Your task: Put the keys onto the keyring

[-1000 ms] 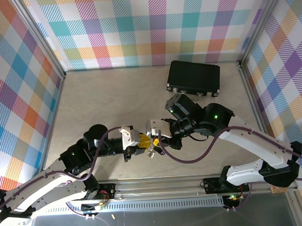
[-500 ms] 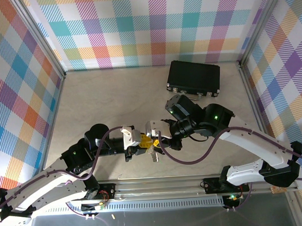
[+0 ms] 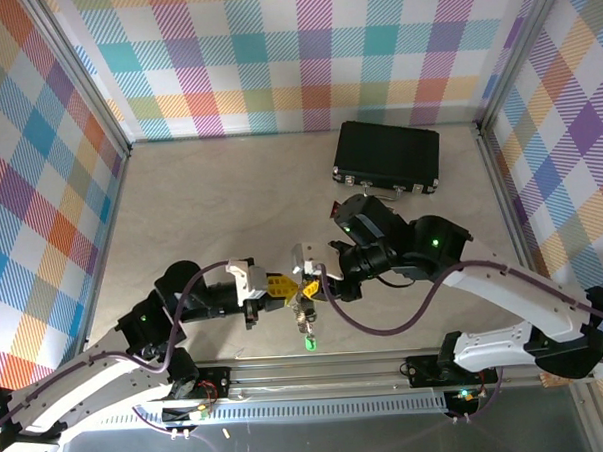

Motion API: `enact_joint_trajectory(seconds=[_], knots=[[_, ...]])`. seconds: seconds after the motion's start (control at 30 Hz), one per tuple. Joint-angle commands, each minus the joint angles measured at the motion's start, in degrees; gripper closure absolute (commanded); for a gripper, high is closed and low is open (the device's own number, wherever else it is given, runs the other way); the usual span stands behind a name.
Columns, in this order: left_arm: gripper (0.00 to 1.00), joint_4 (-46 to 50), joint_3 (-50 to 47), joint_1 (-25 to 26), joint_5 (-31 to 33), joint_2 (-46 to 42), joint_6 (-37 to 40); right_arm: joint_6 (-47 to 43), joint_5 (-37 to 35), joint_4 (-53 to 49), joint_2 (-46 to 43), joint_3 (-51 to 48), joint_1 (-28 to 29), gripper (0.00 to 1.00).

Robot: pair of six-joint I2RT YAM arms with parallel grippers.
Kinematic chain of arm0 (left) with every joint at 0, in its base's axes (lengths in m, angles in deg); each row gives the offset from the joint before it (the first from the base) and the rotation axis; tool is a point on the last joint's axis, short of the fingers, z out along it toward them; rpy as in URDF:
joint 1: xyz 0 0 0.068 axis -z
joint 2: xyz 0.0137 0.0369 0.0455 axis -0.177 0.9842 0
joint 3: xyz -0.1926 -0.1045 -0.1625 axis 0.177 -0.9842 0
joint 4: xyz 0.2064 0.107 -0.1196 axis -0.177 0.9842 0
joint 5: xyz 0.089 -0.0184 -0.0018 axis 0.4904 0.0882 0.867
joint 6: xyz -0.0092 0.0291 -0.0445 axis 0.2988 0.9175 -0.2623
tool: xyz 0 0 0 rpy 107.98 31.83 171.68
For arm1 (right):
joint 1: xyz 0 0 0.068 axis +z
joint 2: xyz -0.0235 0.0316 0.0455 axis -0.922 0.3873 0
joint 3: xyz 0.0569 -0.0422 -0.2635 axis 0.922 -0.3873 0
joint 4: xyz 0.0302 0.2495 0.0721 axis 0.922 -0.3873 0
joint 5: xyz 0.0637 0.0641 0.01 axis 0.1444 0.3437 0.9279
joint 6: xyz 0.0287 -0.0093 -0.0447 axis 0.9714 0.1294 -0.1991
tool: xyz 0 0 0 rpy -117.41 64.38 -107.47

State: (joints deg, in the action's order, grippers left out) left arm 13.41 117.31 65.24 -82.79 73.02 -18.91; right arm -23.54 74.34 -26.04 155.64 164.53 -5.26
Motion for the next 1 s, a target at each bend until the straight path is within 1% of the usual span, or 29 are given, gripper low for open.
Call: enact_joint_trajectory(seconds=[0.0,0.2,0.37,0.43,0.67,0.77,0.97], knots=[[1.0,-10.1,-0.4,0.2,-1.6,-1.9,-3.7,3.3,2.3,6.7,-2.7,-1.8,0.4,0.79],[1.0,-13.4,-1.3,0.1,-3.6,-2.2,-5.1,6.2,3.7,13.2,-5.5,-5.0,0.3,0.77],[1.0,-17.7,-2.9,0.1,-4.8,-2.5,-6.9,8.1,2.3,16.1,-8.8,-6.7,0.2,0.67],[1.0,-18.8,-3.2,0.1,-5.1,-2.7,-7.3,8.5,2.4,16.5,-9.8,-7.0,0.2,0.65],[1.0,-19.1,-3.4,0.2,-5.1,-2.7,-7.4,9.4,2.6,17.4,-11.4,-7.1,0.3,0.62],[1.0,-19.6,-3.4,0.1,-5.3,-2.5,-7.6,9.6,2.2,17.8,-10.7,-6.8,0.2,0.64],[1.0,-19.6,-3.4,0.1,-5.3,-2.2,-7.5,9.9,5.4,18.5,-9.3,-6.8,0.2,0.67]])
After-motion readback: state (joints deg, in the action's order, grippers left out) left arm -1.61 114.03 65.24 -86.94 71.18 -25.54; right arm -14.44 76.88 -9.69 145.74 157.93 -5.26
